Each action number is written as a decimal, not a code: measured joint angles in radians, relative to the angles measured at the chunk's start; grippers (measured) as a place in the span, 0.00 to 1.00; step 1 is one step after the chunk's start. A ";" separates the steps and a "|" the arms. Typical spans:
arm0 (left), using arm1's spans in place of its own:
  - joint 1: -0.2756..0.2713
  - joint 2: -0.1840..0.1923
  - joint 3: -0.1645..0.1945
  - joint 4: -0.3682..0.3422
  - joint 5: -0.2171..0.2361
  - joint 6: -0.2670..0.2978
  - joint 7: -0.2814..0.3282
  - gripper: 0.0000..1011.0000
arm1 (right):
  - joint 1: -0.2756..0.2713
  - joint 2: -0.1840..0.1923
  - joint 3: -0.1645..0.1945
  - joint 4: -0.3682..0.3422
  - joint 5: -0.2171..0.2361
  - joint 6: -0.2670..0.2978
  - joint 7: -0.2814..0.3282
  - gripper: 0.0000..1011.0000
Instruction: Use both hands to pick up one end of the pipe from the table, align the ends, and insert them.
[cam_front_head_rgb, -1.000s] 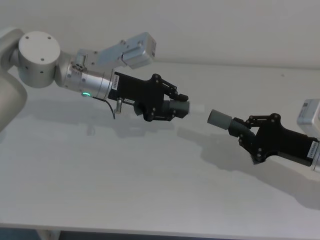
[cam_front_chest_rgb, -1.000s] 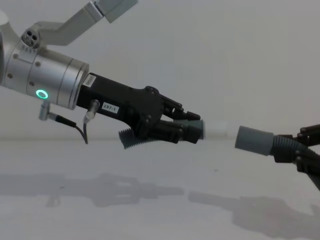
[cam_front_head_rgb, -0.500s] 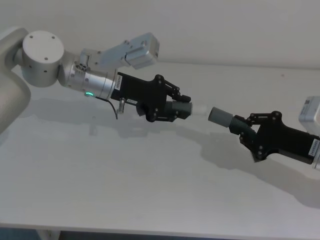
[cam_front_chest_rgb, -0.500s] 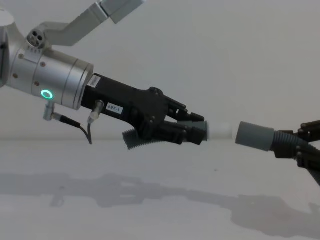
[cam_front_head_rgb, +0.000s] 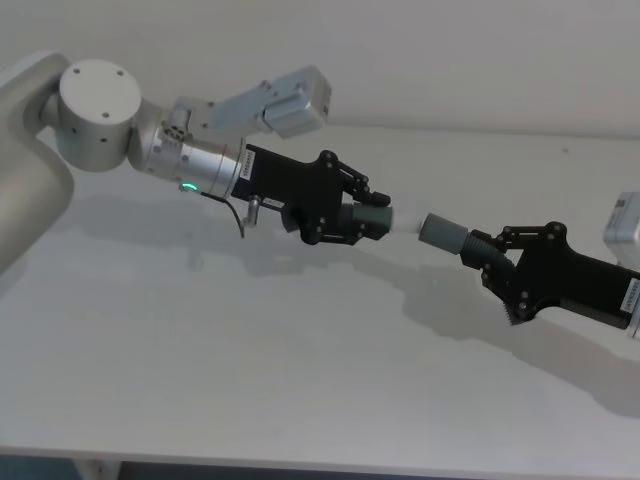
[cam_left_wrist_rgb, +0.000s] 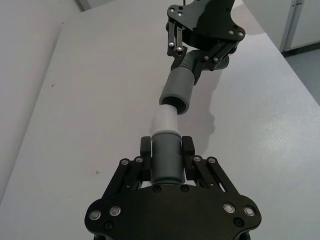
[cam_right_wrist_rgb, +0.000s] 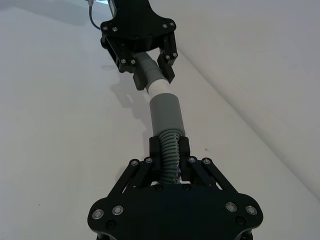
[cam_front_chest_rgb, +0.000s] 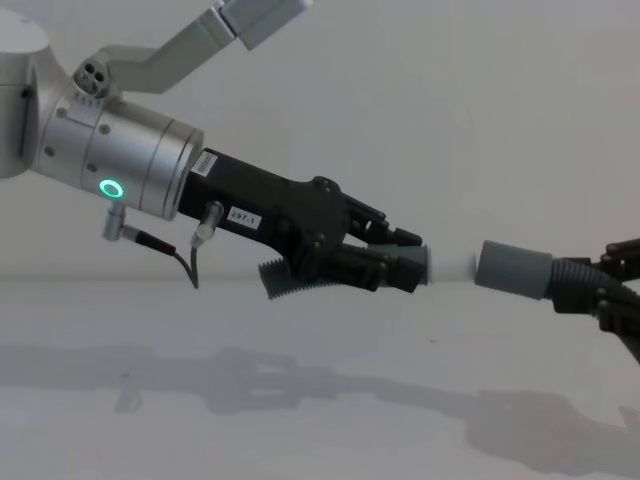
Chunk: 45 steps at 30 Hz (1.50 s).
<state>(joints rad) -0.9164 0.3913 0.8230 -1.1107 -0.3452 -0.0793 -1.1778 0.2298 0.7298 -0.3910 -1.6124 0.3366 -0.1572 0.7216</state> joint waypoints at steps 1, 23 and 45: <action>-0.001 -0.001 0.001 0.000 0.000 0.000 0.000 0.35 | 0.000 0.001 0.000 0.000 0.001 0.000 -0.001 0.20; -0.005 0.004 0.017 -0.024 -0.017 -0.004 0.002 0.35 | -0.005 0.011 -0.014 -0.008 0.011 -0.002 -0.010 0.20; -0.001 0.035 0.038 -0.073 -0.039 0.010 -0.011 0.35 | 0.000 0.007 -0.012 0.003 0.034 0.009 -0.012 0.20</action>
<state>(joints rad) -0.9170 0.4259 0.8608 -1.1833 -0.3840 -0.0696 -1.1885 0.2301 0.7371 -0.4026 -1.6095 0.3701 -0.1478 0.7091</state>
